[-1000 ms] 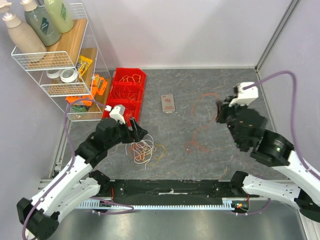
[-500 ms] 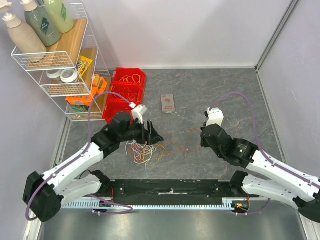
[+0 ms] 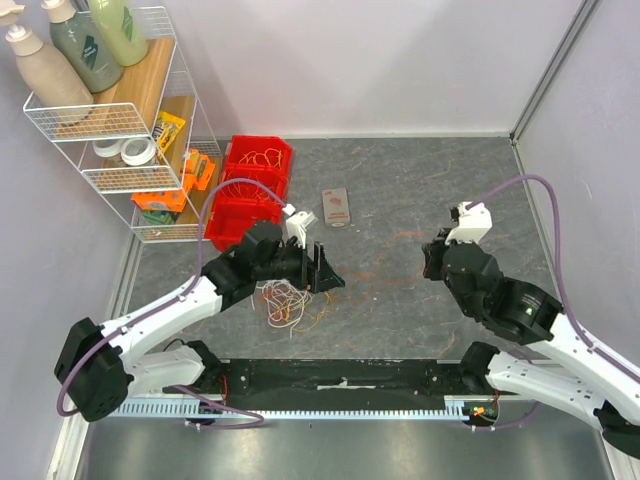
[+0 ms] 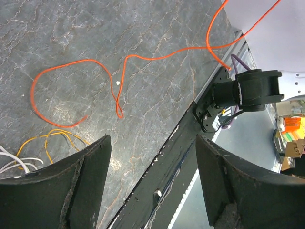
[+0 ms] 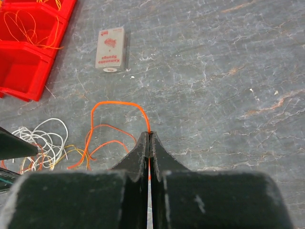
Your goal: Untangle the cables
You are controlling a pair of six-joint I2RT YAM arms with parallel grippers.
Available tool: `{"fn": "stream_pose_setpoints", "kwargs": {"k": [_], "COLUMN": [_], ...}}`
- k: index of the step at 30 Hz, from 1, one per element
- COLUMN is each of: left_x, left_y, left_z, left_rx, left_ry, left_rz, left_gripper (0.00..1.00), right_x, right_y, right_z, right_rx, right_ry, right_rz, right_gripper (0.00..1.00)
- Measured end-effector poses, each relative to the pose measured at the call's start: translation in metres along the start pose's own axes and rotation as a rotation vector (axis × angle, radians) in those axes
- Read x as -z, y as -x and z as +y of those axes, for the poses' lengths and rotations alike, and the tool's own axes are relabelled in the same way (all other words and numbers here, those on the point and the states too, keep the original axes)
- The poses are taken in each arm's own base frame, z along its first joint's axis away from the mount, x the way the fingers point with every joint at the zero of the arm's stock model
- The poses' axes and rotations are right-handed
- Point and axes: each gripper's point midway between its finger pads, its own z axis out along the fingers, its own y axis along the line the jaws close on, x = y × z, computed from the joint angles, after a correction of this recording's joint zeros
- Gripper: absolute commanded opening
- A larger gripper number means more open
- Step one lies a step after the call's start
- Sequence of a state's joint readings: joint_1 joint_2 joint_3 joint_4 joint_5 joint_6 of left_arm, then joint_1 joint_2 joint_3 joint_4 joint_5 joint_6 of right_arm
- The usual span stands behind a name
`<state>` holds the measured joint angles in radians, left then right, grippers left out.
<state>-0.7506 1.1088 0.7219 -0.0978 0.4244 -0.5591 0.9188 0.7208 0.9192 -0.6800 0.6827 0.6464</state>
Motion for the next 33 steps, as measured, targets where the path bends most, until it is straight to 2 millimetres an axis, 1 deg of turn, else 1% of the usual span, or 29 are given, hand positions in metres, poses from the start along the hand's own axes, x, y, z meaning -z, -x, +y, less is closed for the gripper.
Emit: {"fn": "stream_pose_setpoints", "kwargs": {"k": [1,3,5,8,11,13,16,19,21,24,25,27,31,33], "left_x": [-0.001,-0.002,-0.004,-0.007,-0.012,-0.017,-0.028,-0.038,-0.045,-0.058,-0.061,-0.065,-0.069,-0.072], "left_y": [0.000,-0.001,-0.003,-0.006,-0.008,-0.009,-0.009,-0.009,-0.013,-0.024,-0.027,-0.037,-0.049,-0.053], "left_z": [0.000,0.002,0.003,0.006,0.010,0.015,0.029,0.046,0.057,0.075,0.080,0.089,0.099,0.103], "left_rx": [0.000,0.003,0.006,0.012,0.021,0.031,0.052,0.068,0.078,0.101,0.106,0.119,0.131,0.130], "left_ry": [0.001,0.004,0.007,0.013,0.025,0.043,0.112,0.186,0.226,0.279,0.292,0.316,0.341,0.350], "left_rz": [0.001,0.007,0.014,0.028,0.045,0.060,0.081,0.097,0.115,0.164,0.177,0.209,0.253,0.267], "left_gripper": [0.77,0.77,0.77,0.77,0.77,0.78,0.79,0.80,0.82,0.85,0.88,0.89,0.89,0.84], "right_x": [-0.001,-0.008,-0.016,-0.029,-0.041,-0.049,-0.061,-0.071,-0.075,-0.081,-0.082,-0.085,-0.087,-0.088], "right_y": [-0.002,-0.015,-0.032,-0.068,-0.099,-0.115,-0.134,-0.147,-0.153,-0.159,-0.161,-0.164,-0.167,-0.167], "right_z": [0.000,0.001,0.003,0.005,0.011,0.018,0.029,0.038,0.043,0.049,0.050,0.050,0.049,0.049], "right_rx": [0.003,0.016,0.031,0.057,0.075,0.077,0.068,0.047,0.040,0.038,0.041,0.046,0.044,0.040], "right_ry": [-0.002,-0.006,-0.006,0.001,0.022,0.043,0.083,0.123,0.146,0.171,0.177,0.183,0.187,0.191], "right_rz": [0.004,0.031,0.067,0.144,0.226,0.273,0.335,0.384,0.404,0.427,0.435,0.447,0.461,0.459], "right_gripper": [0.00,0.00,0.00,0.00,0.00,0.00,0.00,0.00,0.00,0.00,0.00,0.00,0.00,0.00]}}
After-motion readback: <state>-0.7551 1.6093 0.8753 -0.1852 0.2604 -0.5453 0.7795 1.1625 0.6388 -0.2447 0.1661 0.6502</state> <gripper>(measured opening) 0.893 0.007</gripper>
